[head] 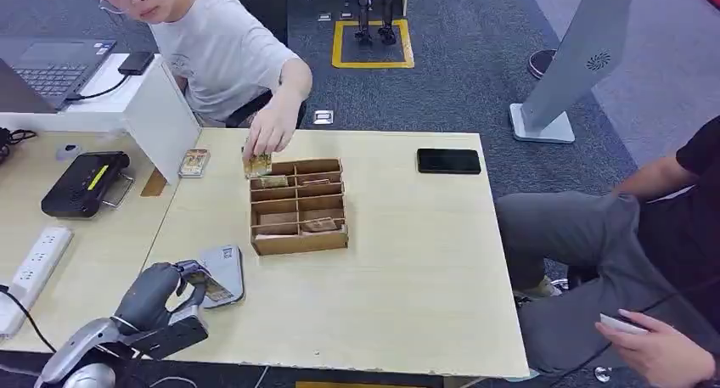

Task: Pass the card to the sensor for recognition and then transmit it.

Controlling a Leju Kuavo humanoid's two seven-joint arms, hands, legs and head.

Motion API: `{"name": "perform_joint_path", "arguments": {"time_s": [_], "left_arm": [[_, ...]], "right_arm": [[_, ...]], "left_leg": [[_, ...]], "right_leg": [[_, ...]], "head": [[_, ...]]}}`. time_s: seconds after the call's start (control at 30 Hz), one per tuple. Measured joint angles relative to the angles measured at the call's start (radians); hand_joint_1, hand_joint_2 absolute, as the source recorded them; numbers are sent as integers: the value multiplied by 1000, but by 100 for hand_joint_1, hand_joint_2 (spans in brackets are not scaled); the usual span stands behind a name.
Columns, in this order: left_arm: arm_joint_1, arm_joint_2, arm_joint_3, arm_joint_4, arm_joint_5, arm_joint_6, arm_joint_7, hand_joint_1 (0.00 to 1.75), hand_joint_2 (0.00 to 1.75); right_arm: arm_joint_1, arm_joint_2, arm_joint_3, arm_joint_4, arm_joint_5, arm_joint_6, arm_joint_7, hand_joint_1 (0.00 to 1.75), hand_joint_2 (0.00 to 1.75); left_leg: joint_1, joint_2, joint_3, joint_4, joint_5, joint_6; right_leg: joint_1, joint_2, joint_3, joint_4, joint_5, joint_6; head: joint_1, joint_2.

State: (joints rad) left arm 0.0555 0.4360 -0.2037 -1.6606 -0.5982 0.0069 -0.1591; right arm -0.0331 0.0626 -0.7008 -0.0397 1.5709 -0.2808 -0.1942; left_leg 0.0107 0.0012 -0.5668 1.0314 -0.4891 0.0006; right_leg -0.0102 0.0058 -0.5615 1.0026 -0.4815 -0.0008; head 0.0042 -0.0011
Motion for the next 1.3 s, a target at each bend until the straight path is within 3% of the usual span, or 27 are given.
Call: {"name": "perform_joint_path", "arguments": {"time_s": [0.8, 1.3], "left_arm": [[-14, -70, 2, 76, -107, 119, 88, 175, 175], [-24, -95, 16, 98, -109, 130, 98, 175, 175]], "right_arm": [[0, 9, 7, -18, 0, 9, 9, 0, 175], [0, 9, 11, -18, 0, 8, 13, 0, 175]], "left_leg": [[0, 0, 0, 0, 0, 0], [0, 0, 0, 0, 0, 0]], "right_leg": [[0, 0, 0, 0, 0, 0], [0, 0, 0, 0, 0, 0]], "head": [[0, 0], [0, 0]]}}
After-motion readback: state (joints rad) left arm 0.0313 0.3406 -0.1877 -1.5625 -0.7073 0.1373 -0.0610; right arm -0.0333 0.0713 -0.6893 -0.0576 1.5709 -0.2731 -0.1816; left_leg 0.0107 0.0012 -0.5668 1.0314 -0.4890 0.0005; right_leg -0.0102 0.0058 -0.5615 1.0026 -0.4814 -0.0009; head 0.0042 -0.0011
